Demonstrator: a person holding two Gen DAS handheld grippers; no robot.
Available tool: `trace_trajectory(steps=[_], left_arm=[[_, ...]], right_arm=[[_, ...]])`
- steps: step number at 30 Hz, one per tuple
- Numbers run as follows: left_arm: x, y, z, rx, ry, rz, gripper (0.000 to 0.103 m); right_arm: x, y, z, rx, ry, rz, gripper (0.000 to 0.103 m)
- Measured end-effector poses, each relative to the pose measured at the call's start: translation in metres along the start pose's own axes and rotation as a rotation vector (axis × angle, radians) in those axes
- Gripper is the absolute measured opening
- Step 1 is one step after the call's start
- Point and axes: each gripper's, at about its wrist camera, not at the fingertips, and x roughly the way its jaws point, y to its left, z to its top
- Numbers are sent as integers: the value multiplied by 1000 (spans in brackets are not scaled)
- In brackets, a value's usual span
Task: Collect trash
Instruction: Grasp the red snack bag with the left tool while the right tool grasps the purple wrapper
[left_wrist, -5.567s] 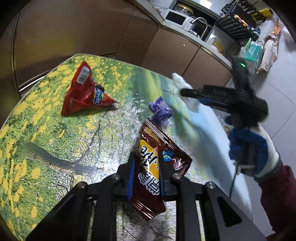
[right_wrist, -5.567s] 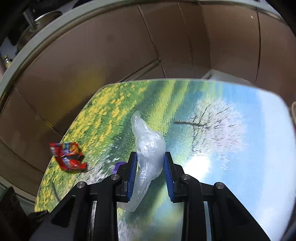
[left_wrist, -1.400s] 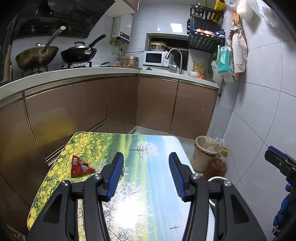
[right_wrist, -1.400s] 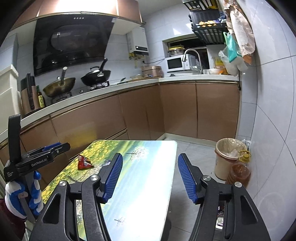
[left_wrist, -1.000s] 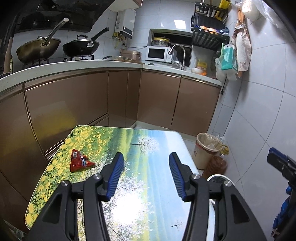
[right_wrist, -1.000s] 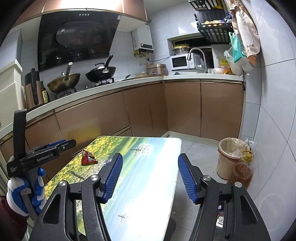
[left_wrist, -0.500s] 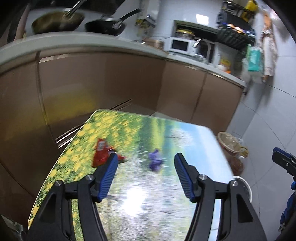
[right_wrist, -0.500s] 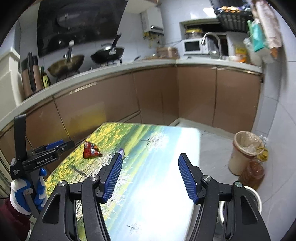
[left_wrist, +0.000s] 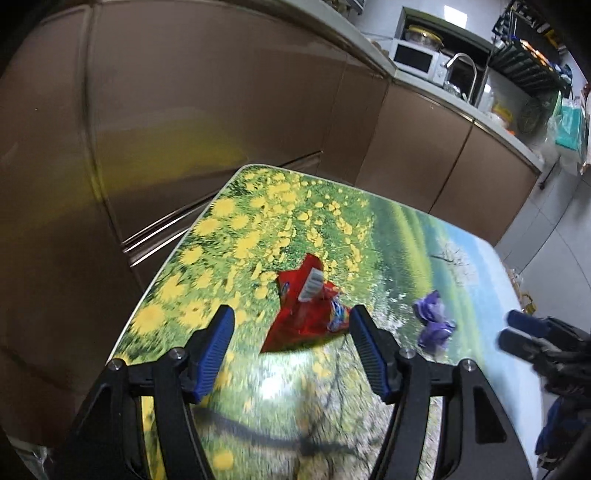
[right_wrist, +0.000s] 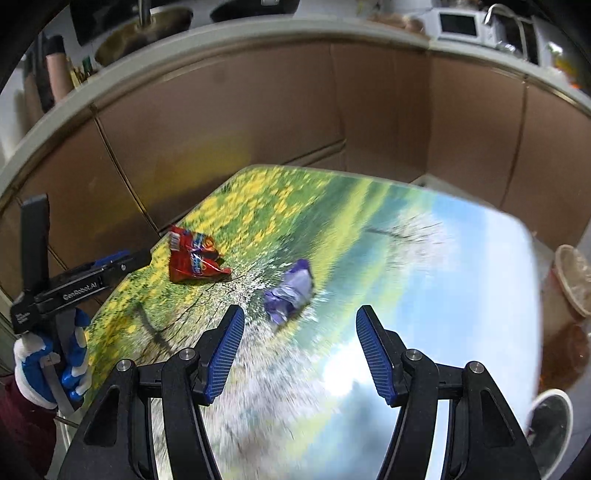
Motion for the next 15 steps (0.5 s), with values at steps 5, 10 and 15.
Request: trace_trajectory(steps=[5,10,15], left_arm=[[34,-9,5,41,38,-28,63],[55,-12,4,35,72,-43,52],[62,-12,-1,29,88,-47,34]], right_arm=[[53,6,8,15,70,5,62],[77,4,12,44,90,4,62],[88,-2,14,62,106,-2,50]])
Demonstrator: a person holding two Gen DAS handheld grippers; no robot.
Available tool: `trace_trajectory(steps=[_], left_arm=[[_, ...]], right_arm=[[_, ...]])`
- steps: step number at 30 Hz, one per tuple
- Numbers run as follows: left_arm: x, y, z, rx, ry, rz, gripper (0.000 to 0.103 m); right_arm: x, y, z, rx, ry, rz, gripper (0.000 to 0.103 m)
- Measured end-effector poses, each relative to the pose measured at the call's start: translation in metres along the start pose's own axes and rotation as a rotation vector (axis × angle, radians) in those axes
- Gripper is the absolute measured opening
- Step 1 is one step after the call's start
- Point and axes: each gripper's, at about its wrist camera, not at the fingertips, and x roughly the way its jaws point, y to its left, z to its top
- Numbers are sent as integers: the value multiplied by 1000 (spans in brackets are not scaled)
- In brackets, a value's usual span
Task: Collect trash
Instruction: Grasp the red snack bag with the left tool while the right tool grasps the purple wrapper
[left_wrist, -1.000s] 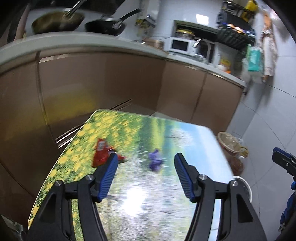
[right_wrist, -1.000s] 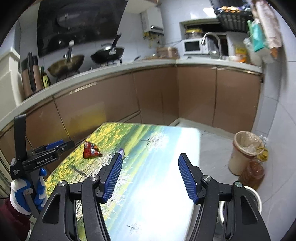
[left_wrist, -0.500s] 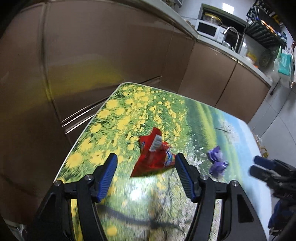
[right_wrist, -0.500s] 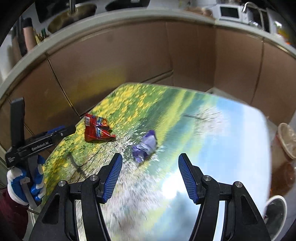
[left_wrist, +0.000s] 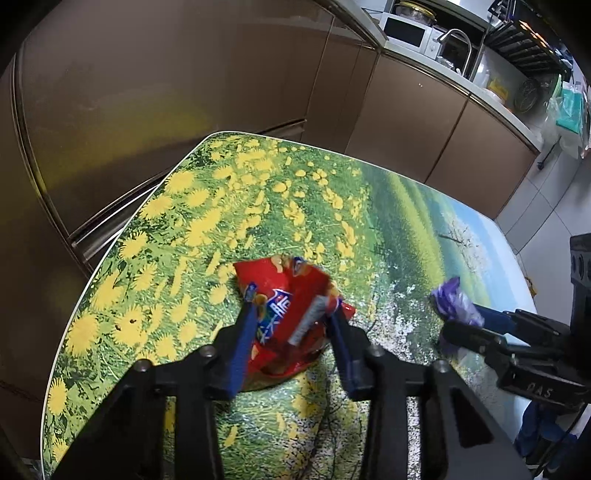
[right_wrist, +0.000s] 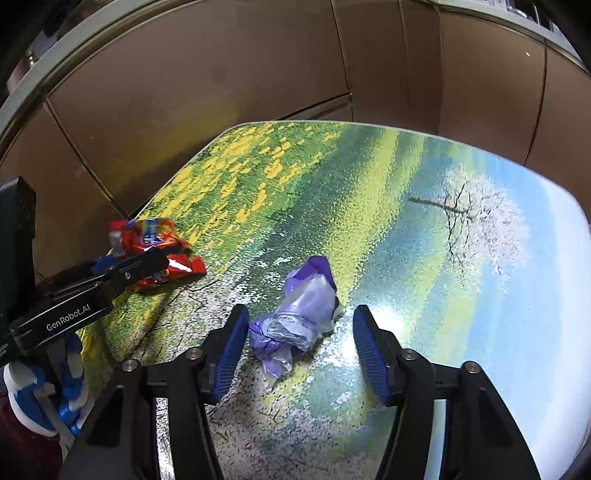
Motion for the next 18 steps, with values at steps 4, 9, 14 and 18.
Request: trace_trajectory(steps=[4,9,14,18], left_arm=[[-9,-2,-2,1,-16,3,21],[-29,-6,-6,-5,-42,5,11],[-56,-16,-11,2,-78,-13,11],[-78,-31,-18,19,-106,-24,10]], right_arm=[[-3,-1,-2,-11,-4,-2,43],[-25,-2,-11,-13,-36,13,43],[-60,2,-23,-26,-84,36,42],[-87,4,-34,-33,-120,56,42]])
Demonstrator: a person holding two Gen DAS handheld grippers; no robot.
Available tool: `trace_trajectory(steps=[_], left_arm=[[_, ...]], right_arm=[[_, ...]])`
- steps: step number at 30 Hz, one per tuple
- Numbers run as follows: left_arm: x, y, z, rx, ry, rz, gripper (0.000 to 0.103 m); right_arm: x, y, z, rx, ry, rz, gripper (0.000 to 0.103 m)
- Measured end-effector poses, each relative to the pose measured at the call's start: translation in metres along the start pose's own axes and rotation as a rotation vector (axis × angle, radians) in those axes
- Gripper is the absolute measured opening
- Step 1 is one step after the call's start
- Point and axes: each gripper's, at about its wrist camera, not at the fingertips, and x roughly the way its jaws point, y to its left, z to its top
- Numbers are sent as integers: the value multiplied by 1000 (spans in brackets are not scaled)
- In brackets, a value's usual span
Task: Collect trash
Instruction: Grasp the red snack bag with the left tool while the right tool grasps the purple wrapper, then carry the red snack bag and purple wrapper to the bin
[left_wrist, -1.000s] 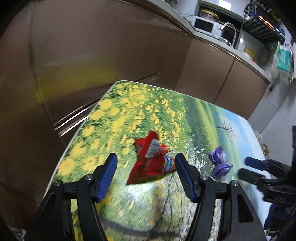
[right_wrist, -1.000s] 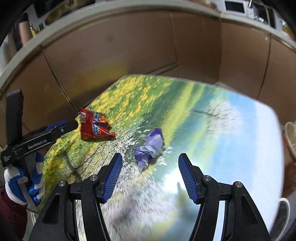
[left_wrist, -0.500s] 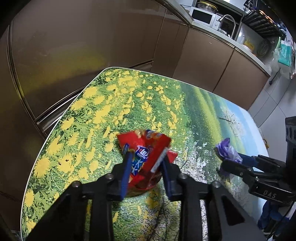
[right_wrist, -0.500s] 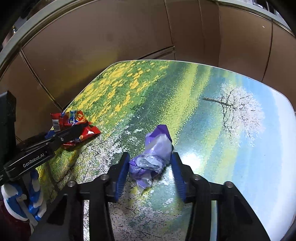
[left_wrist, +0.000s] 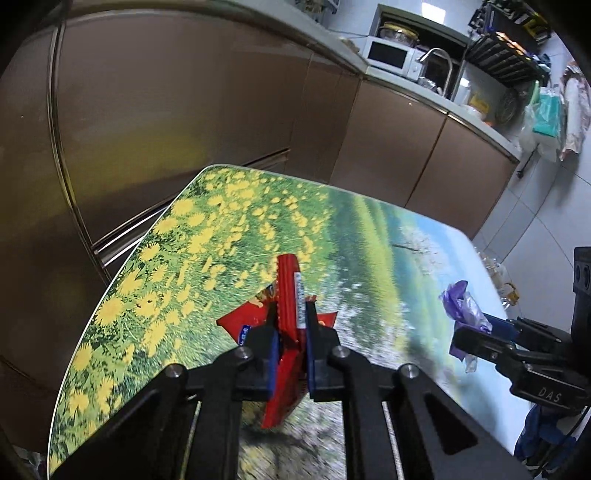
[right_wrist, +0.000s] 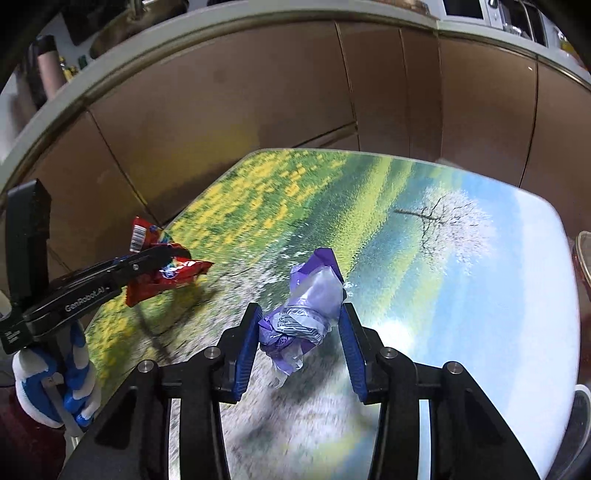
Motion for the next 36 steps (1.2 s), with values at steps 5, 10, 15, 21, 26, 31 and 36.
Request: trace_trajectory(steps=[5,10,15,21,26,31,36], left_arm=[[-28,-32,-4,52,-44,7,10],[-51,-73,-9,114,-84,0,10],[-66,-122,-16,216,-117,-19,10],[-71,-180,-23,306,-130,-75,10],[-65,-228,-30,385,-118,-118,10],[-54,-281,-39,464,-98,-169,10],[-34,-338,-49,543,-64,-231,10]], right_arm=[[-42,0,-12,-13,-58,13,42],[-80,-14,-26,5,-107,0,42],[-119,-39,-41,49,-161,-38,42],[-157,-74,-60,101,-212,-99,42],[-182,-109,-77,157,-243,-151,42],[-199,-150,-94,230,-261,-196,42],[-210,-190,-114,300,-270,-255,42]])
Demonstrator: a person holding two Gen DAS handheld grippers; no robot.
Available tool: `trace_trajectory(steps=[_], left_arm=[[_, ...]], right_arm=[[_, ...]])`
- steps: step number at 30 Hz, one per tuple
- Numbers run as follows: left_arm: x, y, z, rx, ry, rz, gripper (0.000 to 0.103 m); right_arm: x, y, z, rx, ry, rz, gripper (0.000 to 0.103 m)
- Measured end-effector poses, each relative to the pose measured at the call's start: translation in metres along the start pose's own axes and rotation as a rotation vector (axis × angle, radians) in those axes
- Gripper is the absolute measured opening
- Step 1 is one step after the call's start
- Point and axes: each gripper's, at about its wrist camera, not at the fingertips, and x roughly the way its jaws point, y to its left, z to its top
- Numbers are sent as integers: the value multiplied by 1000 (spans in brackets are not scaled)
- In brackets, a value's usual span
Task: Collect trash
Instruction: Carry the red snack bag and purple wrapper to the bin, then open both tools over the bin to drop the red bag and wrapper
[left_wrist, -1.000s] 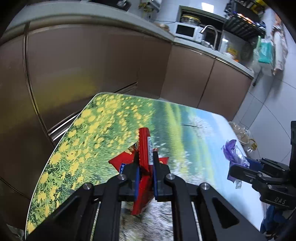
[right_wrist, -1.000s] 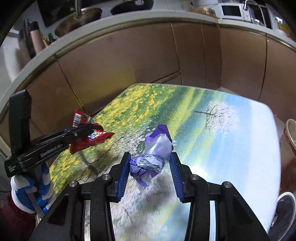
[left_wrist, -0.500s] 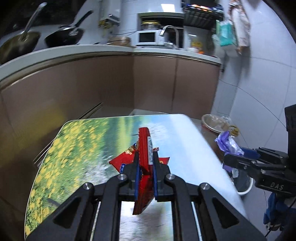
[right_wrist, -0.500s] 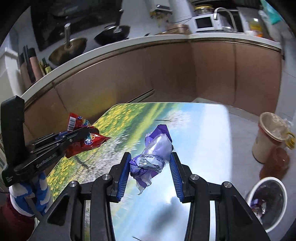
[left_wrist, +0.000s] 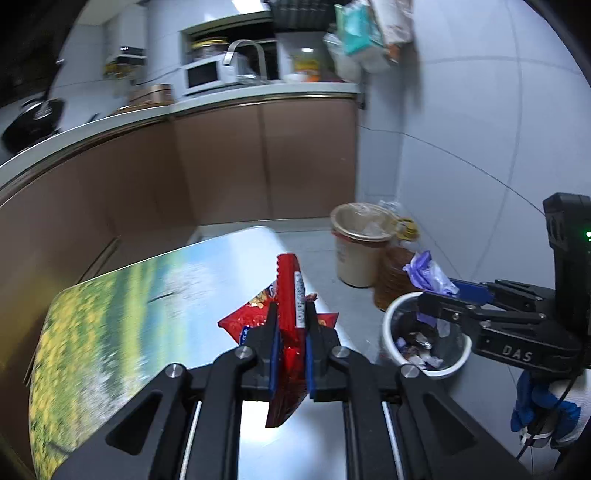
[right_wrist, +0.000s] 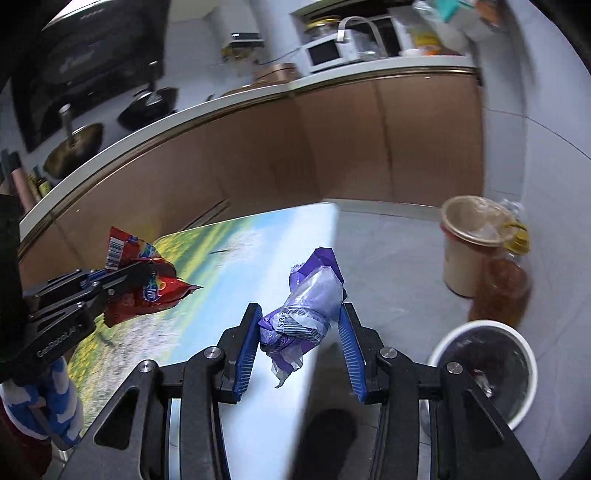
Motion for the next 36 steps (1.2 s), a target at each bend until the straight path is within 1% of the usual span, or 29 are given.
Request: trace_trajectory(steps=[6,11,15,18,21,22,27,29,30,31,34,36], left_arm=[[45,-61,18,93,36,-83,10],[84,-106,27,142,77,-143,10],[113,-141,35,191,100,-181,10],[134,-159,39,218,120,-202,10],[161,-175,41,217,160,-236,11],[169,-178,42,214,173,-247,13],[213,-200,45,180,253,-296,14],[226,-207,45,174,275,-309,24],[230,-209,45,169,281,-316,35],[234,-211,46,163,285,-322,42],[241,-213,47,149,299,-338,45],[241,-210,49,137,300,-328,45]], right_arm=[[-6,-72,-13,105,-10,-98,42],[-2,-128,-22,194,0,-176,42],[2,-162,-29,243,12,-226,42],[9,-181,-32,260,28,-254,42],[19,-196,-39,274,49,-279,42],[22,-201,-41,279,57,-289,43],[38,-232,-55,307,106,-345,46],[43,-243,-60,315,125,-372,46],[44,-248,-64,316,133,-382,47],[46,-252,-66,320,140,-392,49],[50,-262,-73,337,152,-404,55],[50,-263,-77,343,159,-412,56]])
